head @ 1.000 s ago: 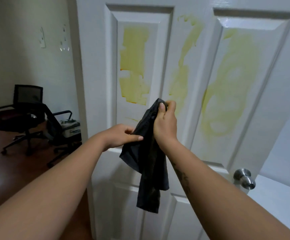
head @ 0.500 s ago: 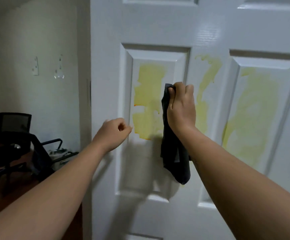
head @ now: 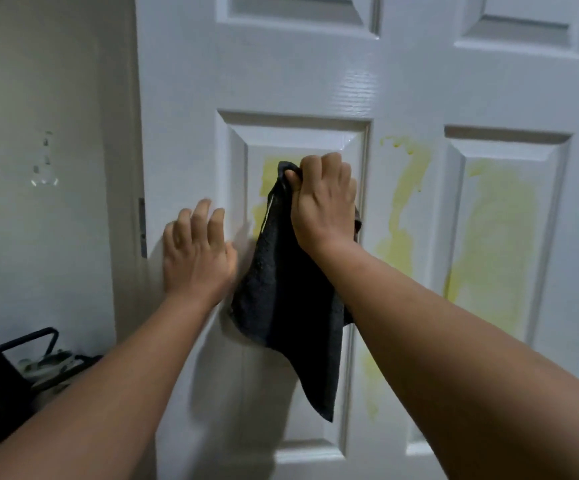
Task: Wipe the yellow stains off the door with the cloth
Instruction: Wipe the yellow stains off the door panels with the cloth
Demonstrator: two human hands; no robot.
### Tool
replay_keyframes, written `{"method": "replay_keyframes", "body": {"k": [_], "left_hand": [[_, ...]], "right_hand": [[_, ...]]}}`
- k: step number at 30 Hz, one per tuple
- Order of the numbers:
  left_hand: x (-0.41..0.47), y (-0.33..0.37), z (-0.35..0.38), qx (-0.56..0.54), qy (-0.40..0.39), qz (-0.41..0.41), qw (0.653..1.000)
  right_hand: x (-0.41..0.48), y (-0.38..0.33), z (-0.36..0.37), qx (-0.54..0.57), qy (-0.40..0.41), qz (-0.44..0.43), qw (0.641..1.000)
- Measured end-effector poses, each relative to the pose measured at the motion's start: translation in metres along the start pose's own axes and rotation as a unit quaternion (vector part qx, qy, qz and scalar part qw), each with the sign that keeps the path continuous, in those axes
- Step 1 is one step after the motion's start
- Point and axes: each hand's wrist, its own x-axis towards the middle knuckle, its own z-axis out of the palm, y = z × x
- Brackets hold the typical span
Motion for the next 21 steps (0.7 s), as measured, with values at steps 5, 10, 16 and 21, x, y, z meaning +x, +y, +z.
{"method": "replay_keyframes", "body": {"k": [5,10,16,21], "left_hand": [[-0.004,-0.009,0.018,0.001,0.052,0.005,0.999],[-0.009,-0.013,0.028,-0.004,0.102,0.012,0.995],[-0.01,-0.014,0.027,0.0,0.12,0.016,0.993],[-0.009,-0.013,0.028,-0.004,0.123,0.01,0.992]], "right_hand": [[0.014,0.005,0.026,-0.069,0.041,-0.063,0.995],[0.024,-0.004,0.054,-0.076,0.036,-0.143,0.986],[0.042,0.003,0.046,-0.072,0.023,-0.053,0.996],[-0.017,0.014,0.047,-0.107,0.05,0.004,0.993]]}}
